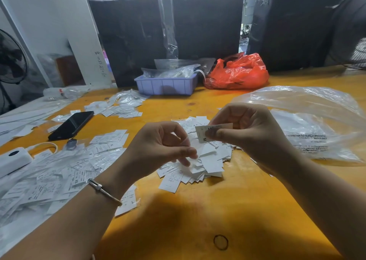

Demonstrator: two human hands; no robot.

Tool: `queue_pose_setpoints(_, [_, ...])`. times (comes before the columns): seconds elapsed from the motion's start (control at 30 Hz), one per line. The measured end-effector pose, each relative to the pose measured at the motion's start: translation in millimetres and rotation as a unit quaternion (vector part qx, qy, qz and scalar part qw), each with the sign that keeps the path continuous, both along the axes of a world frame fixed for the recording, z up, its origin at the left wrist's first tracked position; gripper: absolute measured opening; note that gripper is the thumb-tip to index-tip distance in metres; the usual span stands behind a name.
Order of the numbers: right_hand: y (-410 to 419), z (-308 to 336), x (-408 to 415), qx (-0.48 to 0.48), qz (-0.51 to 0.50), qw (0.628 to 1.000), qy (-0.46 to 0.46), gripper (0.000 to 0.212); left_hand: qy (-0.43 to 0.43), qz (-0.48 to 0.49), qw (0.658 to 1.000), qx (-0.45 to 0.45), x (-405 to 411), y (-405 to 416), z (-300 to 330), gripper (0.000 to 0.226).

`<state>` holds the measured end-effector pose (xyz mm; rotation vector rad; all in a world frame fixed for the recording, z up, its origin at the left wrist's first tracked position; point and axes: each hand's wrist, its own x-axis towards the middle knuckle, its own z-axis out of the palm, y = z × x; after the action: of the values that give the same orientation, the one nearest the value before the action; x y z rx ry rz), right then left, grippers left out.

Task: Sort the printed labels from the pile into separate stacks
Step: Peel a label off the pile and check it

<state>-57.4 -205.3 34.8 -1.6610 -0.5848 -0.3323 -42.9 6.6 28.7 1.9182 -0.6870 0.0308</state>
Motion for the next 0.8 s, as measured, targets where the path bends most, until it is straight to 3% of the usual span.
queue_pose_setpoints(0.23, [0.7,1.4,-0.3,-0.044,-0.01,0.999,0.011,0.013,0.01,-0.004,1.0,0.008,0.5,-0.6,-0.7,0.033])
queue_pose_setpoints(0.63, [-3.3,1.3,5.8,0.007,0.012,0.999,0.036,0.018,0.016,-0.01,1.0,0.016,3.0,1.1,-2.5,0.035])
queue_pose_setpoints(0.8, [-3.7,1.1,5.0,-0.02,0.048,0.997,0.058,0.02,0.018,-0.013,1.0,0.015,3.5,0.9,-2.5,0.036])
